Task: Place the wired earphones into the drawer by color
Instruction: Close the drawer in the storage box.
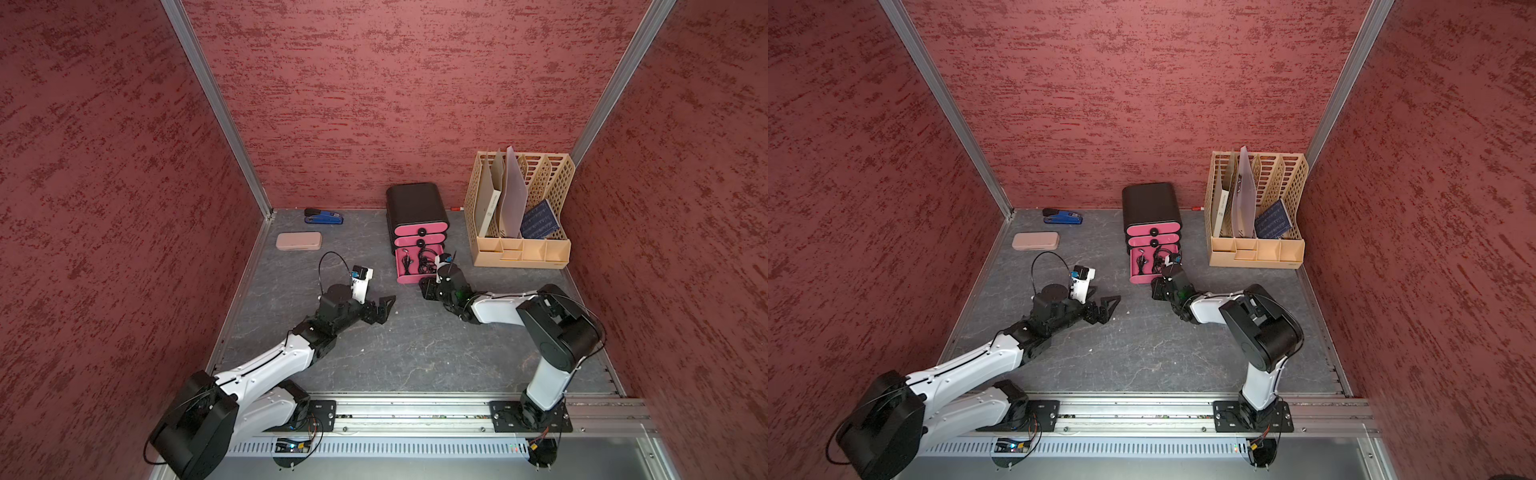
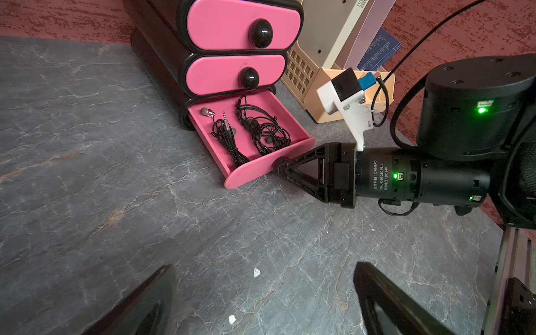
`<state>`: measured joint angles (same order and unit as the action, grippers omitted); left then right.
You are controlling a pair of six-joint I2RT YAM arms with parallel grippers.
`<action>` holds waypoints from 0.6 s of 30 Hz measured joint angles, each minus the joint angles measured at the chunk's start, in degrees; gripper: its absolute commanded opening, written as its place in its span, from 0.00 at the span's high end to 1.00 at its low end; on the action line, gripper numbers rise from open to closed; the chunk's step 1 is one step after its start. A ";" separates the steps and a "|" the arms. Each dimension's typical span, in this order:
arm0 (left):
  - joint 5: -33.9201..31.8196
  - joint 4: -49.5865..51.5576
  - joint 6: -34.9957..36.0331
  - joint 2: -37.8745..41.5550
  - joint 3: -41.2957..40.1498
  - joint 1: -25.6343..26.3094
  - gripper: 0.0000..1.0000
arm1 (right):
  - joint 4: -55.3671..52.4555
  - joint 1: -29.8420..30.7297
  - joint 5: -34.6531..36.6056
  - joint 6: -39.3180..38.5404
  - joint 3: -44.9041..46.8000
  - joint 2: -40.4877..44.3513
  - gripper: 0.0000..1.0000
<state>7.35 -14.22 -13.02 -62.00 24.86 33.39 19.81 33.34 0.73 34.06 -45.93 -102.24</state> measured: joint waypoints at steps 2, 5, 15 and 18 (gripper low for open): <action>0.00 0.00 0.00 0.00 0.00 0.00 0.00 | -1.31 0.00 0.33 0.02 -0.74 0.00 0.62; 0.00 0.02 0.00 0.00 0.00 0.00 0.00 | -2.64 0.00 1.05 0.00 -1.84 -0.28 0.62; 0.00 0.02 0.00 0.00 0.00 0.00 0.00 | -2.43 -0.31 2.16 -0.09 -5.62 -1.97 0.61; -0.04 0.02 0.00 0.00 0.00 -0.02 0.00 | -2.40 -0.50 2.16 -0.26 -5.92 -2.49 0.60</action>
<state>7.31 -14.20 -13.02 -62.00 24.86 33.36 17.41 32.84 2.90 33.80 -51.86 -104.73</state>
